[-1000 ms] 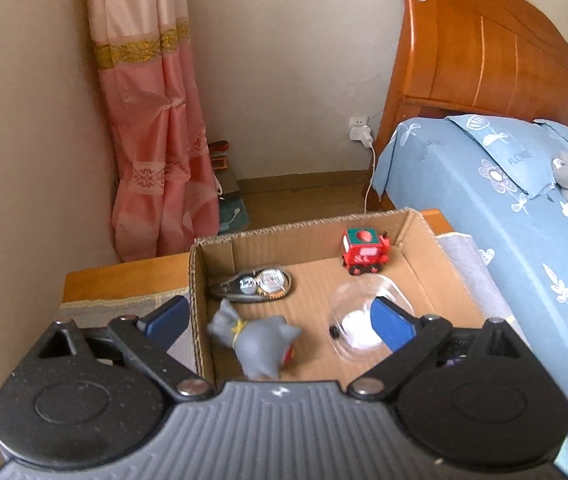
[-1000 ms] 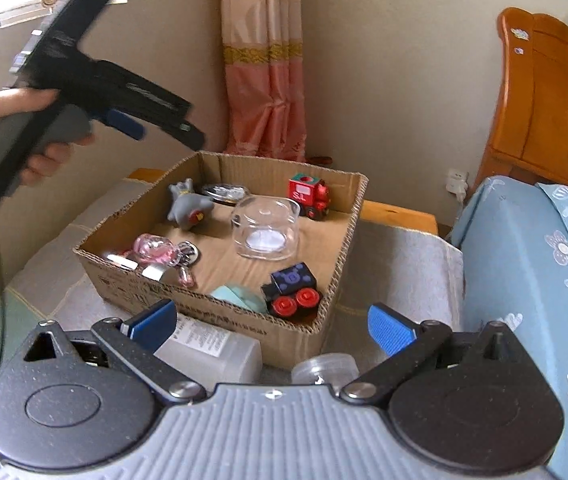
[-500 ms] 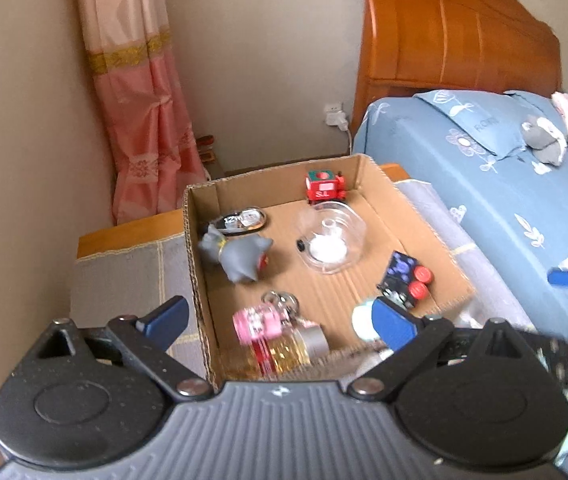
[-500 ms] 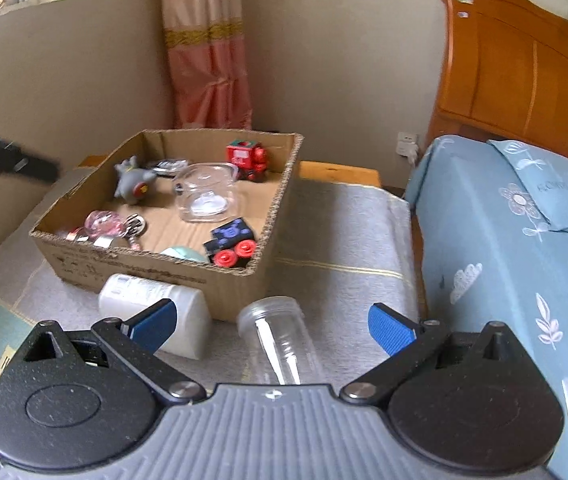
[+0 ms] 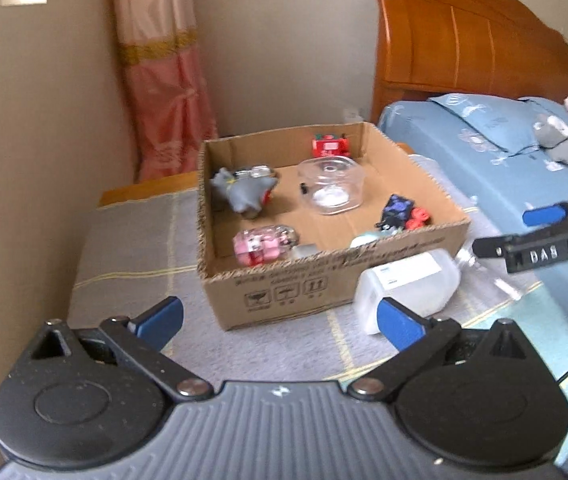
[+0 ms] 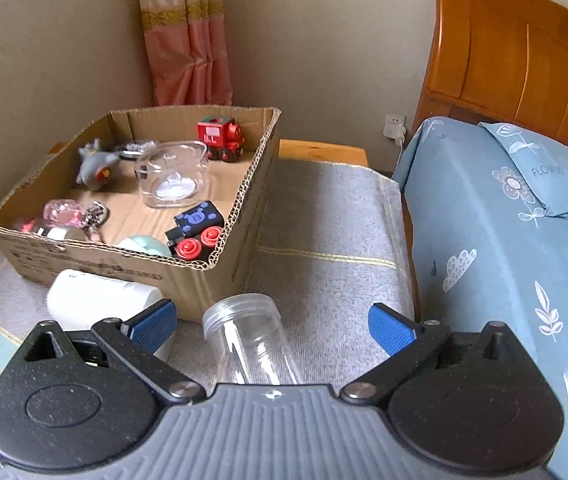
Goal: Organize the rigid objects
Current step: 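Move the right tool to the clear plastic jar while the left tool approaches the white bottle, then close the left tool on the white bottle while the right tool grasps the clear jar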
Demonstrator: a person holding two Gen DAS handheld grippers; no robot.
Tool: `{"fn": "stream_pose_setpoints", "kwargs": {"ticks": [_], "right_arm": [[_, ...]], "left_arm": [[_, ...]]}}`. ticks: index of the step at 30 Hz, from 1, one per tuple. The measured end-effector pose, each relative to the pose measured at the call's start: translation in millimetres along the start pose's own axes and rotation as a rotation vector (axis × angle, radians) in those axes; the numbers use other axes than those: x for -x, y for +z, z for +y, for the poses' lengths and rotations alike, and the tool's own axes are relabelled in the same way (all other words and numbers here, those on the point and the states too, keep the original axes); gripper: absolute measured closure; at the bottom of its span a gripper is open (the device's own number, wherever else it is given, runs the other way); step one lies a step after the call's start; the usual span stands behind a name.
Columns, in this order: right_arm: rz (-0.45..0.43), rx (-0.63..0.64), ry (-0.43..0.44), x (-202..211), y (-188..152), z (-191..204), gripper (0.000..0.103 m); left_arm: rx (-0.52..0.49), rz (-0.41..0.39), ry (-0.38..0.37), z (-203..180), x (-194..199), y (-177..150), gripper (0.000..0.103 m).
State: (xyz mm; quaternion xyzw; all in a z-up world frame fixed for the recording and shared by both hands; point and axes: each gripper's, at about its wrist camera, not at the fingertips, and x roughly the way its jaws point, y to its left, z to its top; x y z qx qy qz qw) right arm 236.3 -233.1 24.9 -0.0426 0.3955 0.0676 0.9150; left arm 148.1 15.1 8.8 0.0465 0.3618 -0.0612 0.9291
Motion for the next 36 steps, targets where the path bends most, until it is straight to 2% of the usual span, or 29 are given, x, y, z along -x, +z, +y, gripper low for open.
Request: {"fn": "stream_pose_setpoints", "kwargs": {"ticks": [6, 14, 25, 30, 32, 36], "right_arm": [[0.029, 0.038, -0.014, -21.6, 4.9, 8.7, 0.0], [0.022, 0.08, 0.004, -23.5, 2.6, 29.6, 0.0], [0.023, 0.192, 0.097, -19.3, -3.3, 65.8, 0.0], [0.026, 0.191, 0.035, -26.8, -2.7, 56.7, 0.0], [0.058, 0.163, 0.059, -31.4, -4.2, 49.5, 0.0], [0.087, 0.132, 0.186, -28.7, -12.8, 47.3, 0.0]], "left_arm": [[0.068, 0.014, -0.035, -2.6, -3.6, -17.7, 0.001], [0.033, 0.023, -0.037, -7.6, -5.7, -27.4, 0.001], [0.055, 0.035, -0.092, -3.5, -7.6, -30.8, 0.001], [0.066, 0.039, -0.09, -1.8, -10.3, -31.5, 0.001], [0.068, 0.042, -0.089, -1.5, -11.5, -32.1, 0.001], [0.06, 0.047, -0.088, -2.6, -14.0, -32.2, 0.001]]}}
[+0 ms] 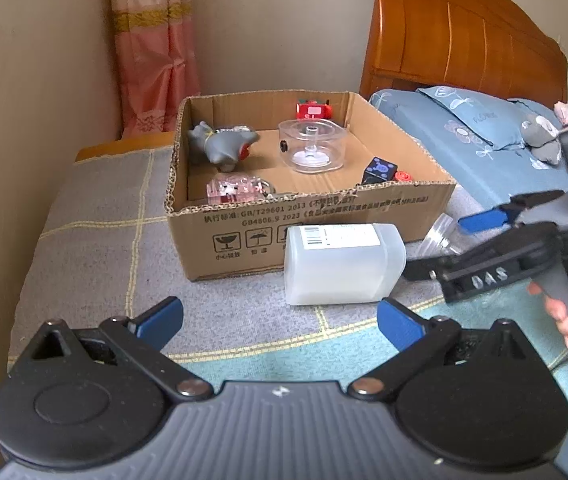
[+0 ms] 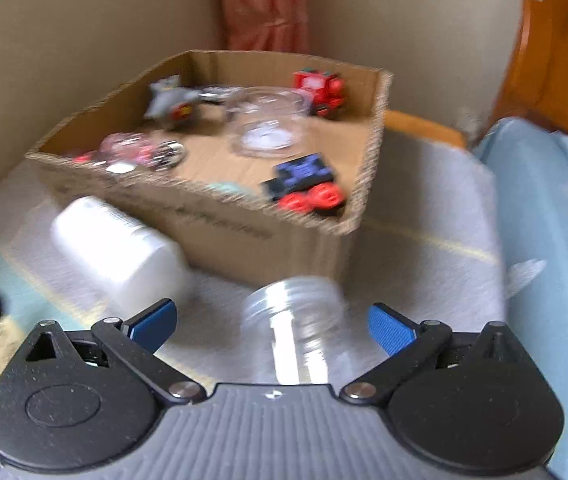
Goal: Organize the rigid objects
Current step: 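Close the left tool on the white bottle while the right tool grasps the clear jar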
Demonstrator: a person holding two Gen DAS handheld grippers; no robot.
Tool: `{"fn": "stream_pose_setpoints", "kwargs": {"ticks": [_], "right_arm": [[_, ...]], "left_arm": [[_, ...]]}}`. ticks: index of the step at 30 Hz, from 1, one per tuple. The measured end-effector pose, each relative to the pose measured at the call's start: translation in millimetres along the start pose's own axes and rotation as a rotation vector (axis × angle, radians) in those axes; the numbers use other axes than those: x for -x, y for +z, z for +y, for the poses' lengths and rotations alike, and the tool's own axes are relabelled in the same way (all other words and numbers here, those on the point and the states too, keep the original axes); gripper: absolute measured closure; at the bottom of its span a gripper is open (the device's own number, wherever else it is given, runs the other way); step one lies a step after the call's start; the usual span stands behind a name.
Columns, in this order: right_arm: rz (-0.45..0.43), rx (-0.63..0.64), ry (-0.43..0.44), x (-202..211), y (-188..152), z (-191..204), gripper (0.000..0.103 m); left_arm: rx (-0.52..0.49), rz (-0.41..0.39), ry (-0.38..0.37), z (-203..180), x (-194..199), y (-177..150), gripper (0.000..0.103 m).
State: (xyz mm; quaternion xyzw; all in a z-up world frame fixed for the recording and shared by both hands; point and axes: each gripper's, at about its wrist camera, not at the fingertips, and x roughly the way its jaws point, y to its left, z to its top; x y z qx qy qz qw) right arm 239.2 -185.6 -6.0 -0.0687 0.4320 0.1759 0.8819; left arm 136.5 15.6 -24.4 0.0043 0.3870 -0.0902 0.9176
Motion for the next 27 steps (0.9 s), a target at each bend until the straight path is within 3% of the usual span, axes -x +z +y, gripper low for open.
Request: {"fn": "stream_pose_setpoints", "kwargs": {"ticks": [4, 8, 14, 20, 27], "right_arm": [[0.011, 0.005, 0.069, 6.4, -10.8, 10.1, 0.0], [0.015, 0.017, 0.084, 18.2, -25.8, 22.4, 0.0], [0.026, 0.061, -0.084, 31.8, -55.4, 29.5, 0.0], [0.015, -0.051, -0.18, 45.7, -76.7, 1.6, 0.0], [0.004, -0.215, -0.19, 33.5, -83.5, -23.1, 0.0]], "left_arm": [[-0.005, 0.003, 0.001, -0.7, -1.7, -0.2, 0.001], [-0.012, 0.007, -0.004, -1.1, -2.7, -1.3, 0.001], [-0.06, -0.003, -0.012, -7.3, -7.9, 1.0, 0.001], [-0.108, 0.015, -0.023, -19.3, -23.5, 3.1, 0.001], [-0.119, 0.04, -0.04, -37.3, -42.8, 8.2, 0.001]]}}
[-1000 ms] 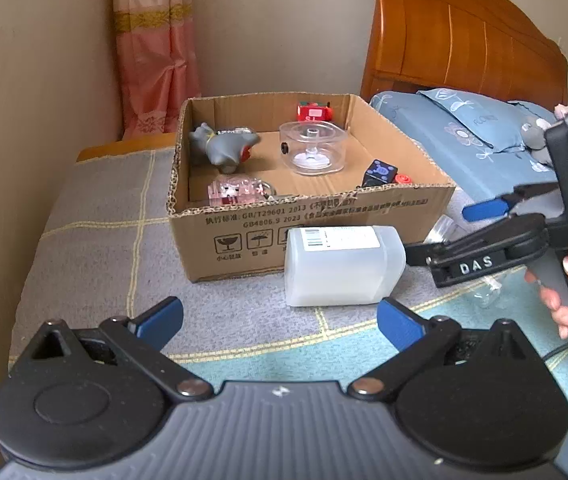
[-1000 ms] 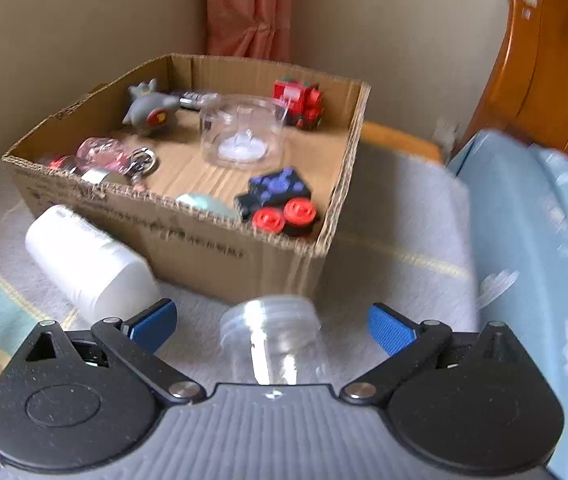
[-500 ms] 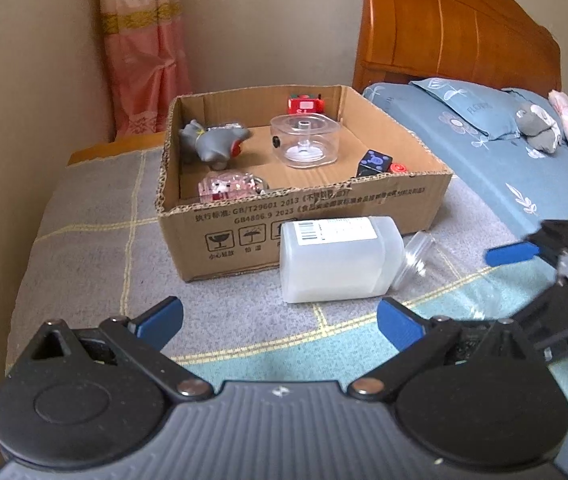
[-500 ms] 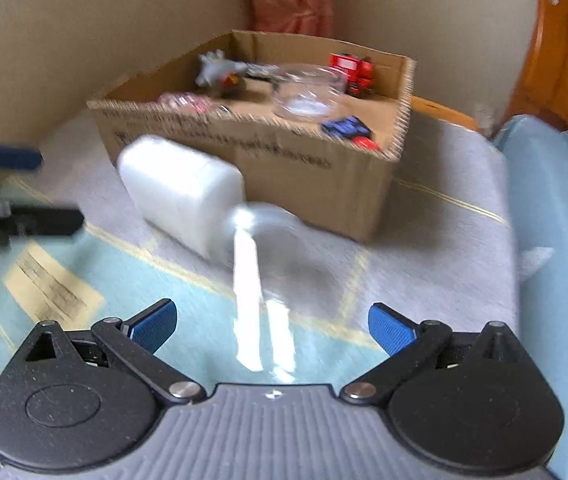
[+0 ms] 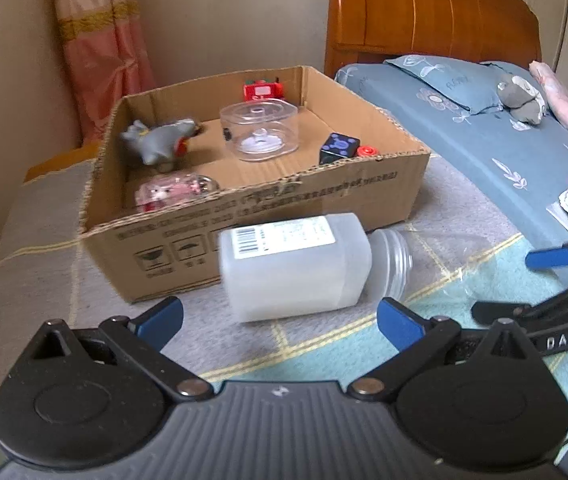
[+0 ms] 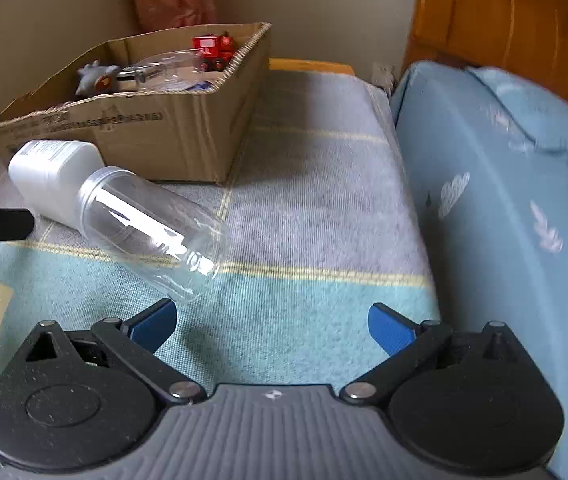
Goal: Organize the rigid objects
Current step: 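Close the left tool on the white bottle while the right tool grasps the clear jar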
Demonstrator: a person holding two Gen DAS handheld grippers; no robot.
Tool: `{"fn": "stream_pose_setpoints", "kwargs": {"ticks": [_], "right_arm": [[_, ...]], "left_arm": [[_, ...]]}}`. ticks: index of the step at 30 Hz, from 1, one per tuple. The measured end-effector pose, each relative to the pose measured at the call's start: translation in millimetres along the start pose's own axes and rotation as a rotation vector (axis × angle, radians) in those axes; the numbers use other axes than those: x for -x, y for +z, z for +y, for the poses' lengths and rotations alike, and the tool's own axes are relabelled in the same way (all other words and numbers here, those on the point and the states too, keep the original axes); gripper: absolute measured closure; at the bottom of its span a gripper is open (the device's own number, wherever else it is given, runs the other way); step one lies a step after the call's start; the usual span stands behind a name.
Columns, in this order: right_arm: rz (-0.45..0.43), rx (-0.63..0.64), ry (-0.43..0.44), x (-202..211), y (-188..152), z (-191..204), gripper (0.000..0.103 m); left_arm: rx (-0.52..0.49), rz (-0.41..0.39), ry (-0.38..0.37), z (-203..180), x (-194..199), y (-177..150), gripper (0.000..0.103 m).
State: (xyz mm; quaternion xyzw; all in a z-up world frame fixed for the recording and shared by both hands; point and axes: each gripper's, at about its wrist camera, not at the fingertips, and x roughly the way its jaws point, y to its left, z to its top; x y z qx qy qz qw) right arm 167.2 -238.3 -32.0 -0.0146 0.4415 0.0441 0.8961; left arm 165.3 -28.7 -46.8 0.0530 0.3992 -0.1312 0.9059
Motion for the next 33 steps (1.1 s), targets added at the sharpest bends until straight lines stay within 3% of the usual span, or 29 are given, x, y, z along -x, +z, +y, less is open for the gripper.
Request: {"fn": "stream_pose_setpoints", "kwargs": {"ticks": [12, 14, 16, 25, 33], "right_arm": [[-0.055, -0.019, -0.044, -2.1, -15.0, 16.5, 0.0], [-0.042, -0.012, -0.036, -0.4, -15.1, 19.3, 0.0], [-0.033, -0.012, -0.013, 2.4, -15.5, 22.4, 0.0], [-0.047, -0.024, 0.138, 17.6, -7.2, 45.7, 0.0], [-0.074, -0.025, 0.203, 10.0, 12.3, 71.4, 0.0]], "left_arm": [[0.039, -0.002, 0.0, 0.5, -27.5, 11.6, 0.005], [0.068, 0.009, -0.049, 4.8, -28.6, 12.5, 0.018], [0.081, 0.015, -0.073, 6.3, -28.2, 12.8, 0.019], [0.086, 0.026, -0.001, 15.2, -19.2, 3.2, 0.019], [0.12, 0.044, 0.056, 44.5, 0.5, -16.6, 0.019]]}}
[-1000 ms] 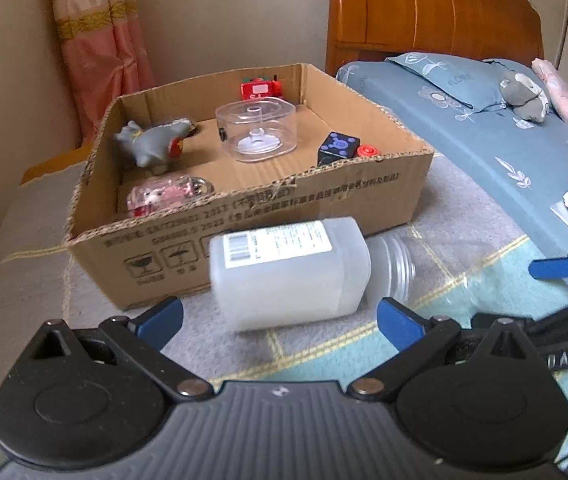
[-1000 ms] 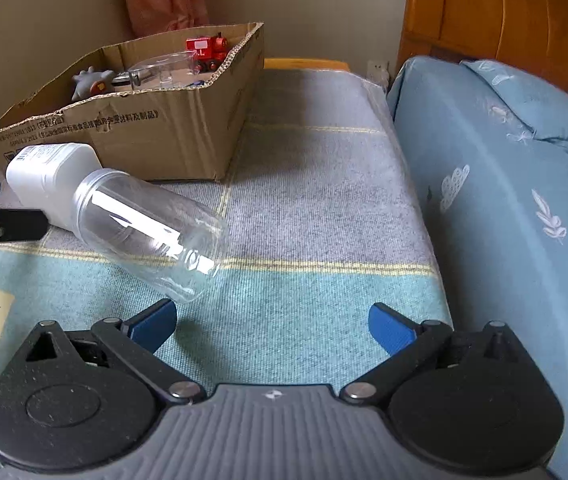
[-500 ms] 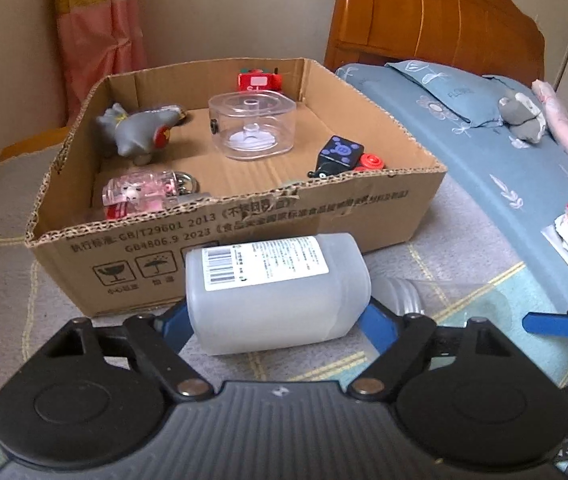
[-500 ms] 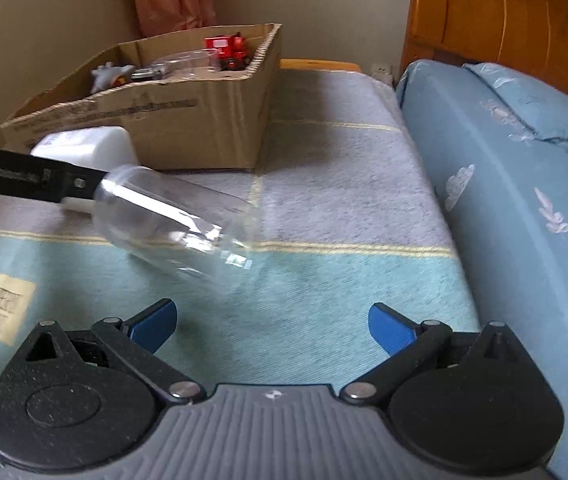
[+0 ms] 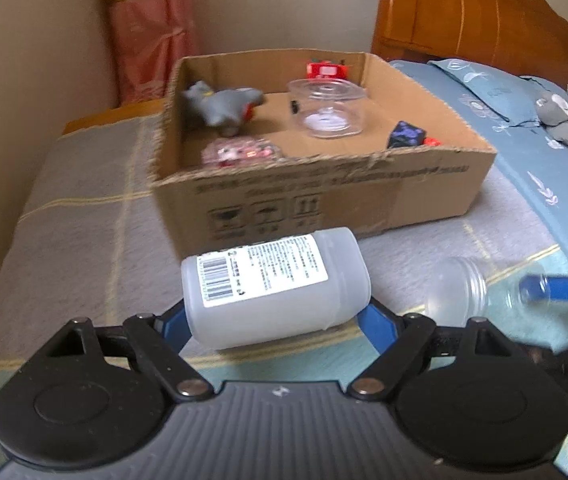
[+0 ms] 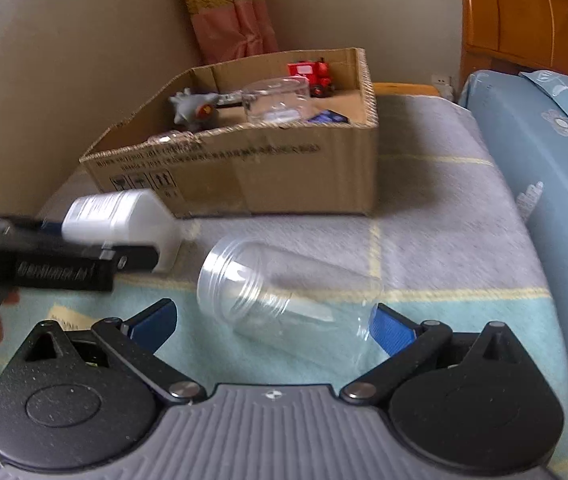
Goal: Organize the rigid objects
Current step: 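Close the left tool on the white bottle while the right tool grasps the clear jar, then carry the bottle and jar to the box and open both tools over it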
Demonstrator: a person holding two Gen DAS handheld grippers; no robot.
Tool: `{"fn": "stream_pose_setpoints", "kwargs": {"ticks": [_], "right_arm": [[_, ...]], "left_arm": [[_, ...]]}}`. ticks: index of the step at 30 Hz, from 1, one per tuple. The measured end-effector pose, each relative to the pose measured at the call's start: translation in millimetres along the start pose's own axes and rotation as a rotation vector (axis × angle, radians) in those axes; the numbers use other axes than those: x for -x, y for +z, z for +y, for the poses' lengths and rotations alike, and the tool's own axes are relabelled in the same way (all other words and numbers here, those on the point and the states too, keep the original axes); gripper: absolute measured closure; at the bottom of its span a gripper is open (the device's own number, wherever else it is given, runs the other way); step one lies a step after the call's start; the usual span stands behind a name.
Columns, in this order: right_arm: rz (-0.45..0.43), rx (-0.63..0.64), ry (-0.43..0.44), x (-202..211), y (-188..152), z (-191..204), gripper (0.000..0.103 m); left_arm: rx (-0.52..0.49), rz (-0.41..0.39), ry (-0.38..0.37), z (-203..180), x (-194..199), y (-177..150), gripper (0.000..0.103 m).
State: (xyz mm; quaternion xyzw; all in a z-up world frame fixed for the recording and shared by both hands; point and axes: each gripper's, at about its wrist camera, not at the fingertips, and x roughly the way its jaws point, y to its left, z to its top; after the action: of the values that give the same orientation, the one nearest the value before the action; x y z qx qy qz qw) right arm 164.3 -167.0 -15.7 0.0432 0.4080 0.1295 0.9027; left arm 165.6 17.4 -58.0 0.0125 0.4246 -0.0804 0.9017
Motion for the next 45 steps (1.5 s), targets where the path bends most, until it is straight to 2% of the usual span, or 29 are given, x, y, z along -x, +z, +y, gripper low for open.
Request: {"fn": "stream_pose_setpoints", "kwargs": {"ticks": [2, 10, 13, 20, 27, 35, 39, 45], "right_arm": [[-0.002, 0.001, 0.0, -6.0, 5.0, 3.5, 0.0], [0.012, 0.01, -0.095, -26.6, 16.6, 12.0, 0.0], [0.024, 0.023, -0.111, -28.5, 18.5, 9.2, 0.009], [0.041, 0.072, -0.062, -16.8, 26.1, 1.2, 0.009], [0.051, 0.163, -0.008, 15.1, 42.5, 0.7, 0.009], [-0.061, 0.255, 0.053, 51.6, 87.8, 17.4, 0.009], [-0.085, 0.282, 0.061, 42.7, 111.2, 26.4, 0.009], [-0.073, 0.287, 0.064, 8.2, 141.6, 36.2, 0.009]], "left_arm": [[0.0, -0.001, 0.002, 4.5, 1.9, -1.9, 0.019], [0.032, -0.013, 0.008, 10.4, -6.6, 2.5, 0.02], [0.032, -0.011, -0.007, 13.1, -6.8, 4.7, 0.02], [-0.038, 0.005, -0.03, 13.5, 2.6, 11.4, 0.02], [-0.095, -0.003, -0.081, 13.8, 32.8, 25.6, 0.02], [-0.145, -0.042, -0.125, 16.5, 65.4, 70.6, 0.02], [-0.162, -0.06, -0.092, 20.4, 63.1, 96.6, 0.02], [-0.153, -0.072, -0.043, 30.2, 51.0, 128.5, 0.02]]}}
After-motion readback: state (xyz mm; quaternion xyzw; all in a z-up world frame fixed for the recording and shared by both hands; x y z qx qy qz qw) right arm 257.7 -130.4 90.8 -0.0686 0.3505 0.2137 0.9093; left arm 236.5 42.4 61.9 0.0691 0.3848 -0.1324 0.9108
